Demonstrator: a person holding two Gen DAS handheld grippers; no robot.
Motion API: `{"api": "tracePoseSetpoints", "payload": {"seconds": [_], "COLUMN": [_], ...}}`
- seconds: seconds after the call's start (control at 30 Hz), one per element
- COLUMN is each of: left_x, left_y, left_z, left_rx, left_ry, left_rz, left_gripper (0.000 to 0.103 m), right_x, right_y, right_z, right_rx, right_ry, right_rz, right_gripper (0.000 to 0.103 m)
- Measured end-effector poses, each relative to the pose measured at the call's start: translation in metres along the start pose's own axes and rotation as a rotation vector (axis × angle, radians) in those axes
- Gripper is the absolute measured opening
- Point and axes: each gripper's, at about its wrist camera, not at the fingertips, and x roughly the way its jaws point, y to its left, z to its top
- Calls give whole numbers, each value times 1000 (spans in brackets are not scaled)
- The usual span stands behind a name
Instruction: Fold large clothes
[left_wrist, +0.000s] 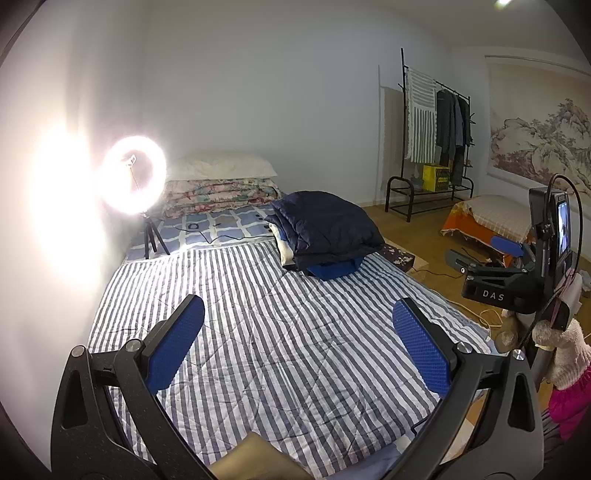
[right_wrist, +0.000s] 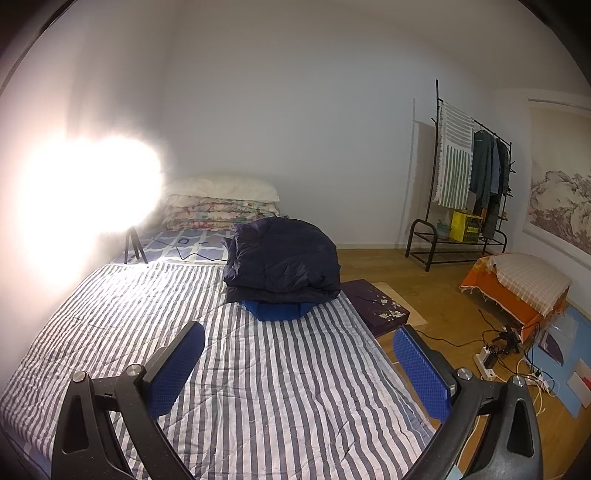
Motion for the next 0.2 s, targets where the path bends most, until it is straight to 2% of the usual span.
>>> {"api": "tracePoseSetpoints", "payload": {"seconds": [0.2], "left_x": [-4], "left_y": [2], "left_z": [1], "left_rx": [13], "left_ry": [-17], "left_rz": [1], "left_gripper": [103], "right_x": [-1], "right_y": [2], "right_z": [0], "right_rx": [-3], "right_ry": [-2], "right_rz": [4], "right_gripper": [103]}}
